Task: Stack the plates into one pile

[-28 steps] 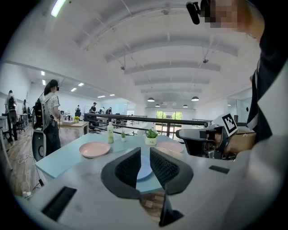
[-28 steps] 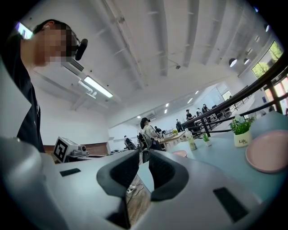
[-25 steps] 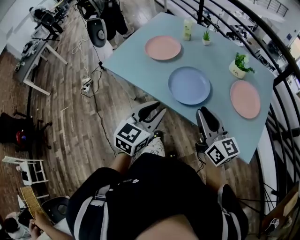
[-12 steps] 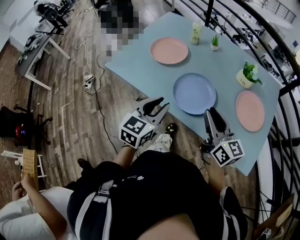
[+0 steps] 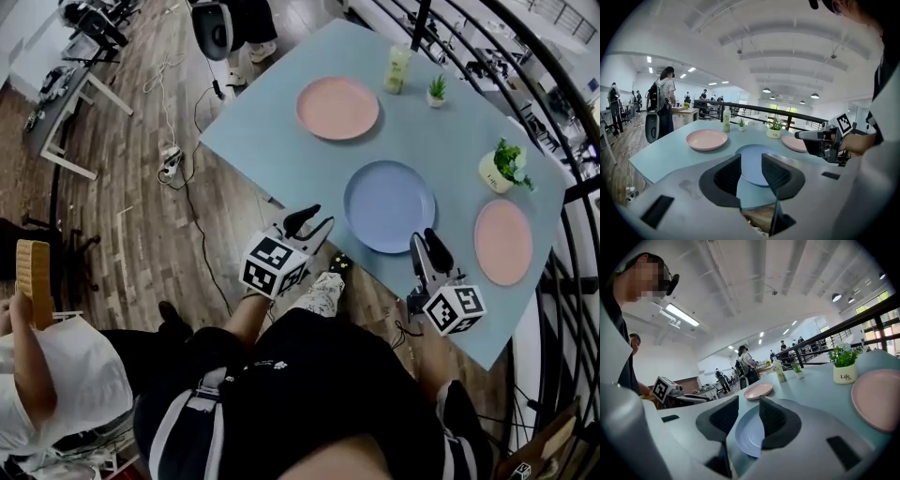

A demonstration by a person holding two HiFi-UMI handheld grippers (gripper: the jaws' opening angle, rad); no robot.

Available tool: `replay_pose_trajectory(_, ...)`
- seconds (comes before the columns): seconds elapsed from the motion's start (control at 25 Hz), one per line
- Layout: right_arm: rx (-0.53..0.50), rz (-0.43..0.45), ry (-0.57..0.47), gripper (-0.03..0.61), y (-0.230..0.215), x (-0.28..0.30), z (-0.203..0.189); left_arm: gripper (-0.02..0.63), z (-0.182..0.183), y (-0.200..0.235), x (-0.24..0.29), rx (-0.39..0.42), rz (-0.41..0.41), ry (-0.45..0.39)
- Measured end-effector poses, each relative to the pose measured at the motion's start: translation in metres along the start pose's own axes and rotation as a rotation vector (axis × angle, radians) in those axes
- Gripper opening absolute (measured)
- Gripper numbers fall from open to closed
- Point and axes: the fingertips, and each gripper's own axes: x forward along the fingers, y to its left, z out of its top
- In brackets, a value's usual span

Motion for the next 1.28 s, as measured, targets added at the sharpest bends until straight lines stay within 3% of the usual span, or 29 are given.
replay_pose_trajectory(0.44,0.074,-0.152,0.148,0.178,-0.065,0.013,-0.053,0.164,-0.034,0.025,0.06,-0.038,-0.067,0.172)
replay_pose_trajectory(0.84,0.12,-0.277,0.197,0.252,-0.111,0.015,-0.078,0.181,-0.07,0.038,0.11,-0.048,-0.107,0.318)
replay_pose_trajectory(1.28,0.16,-0.305,0.285,0.262,-0.132,0.024,-0.104,0.189,-0.086,0.044,0.145,-0.066,-0.129,0.399)
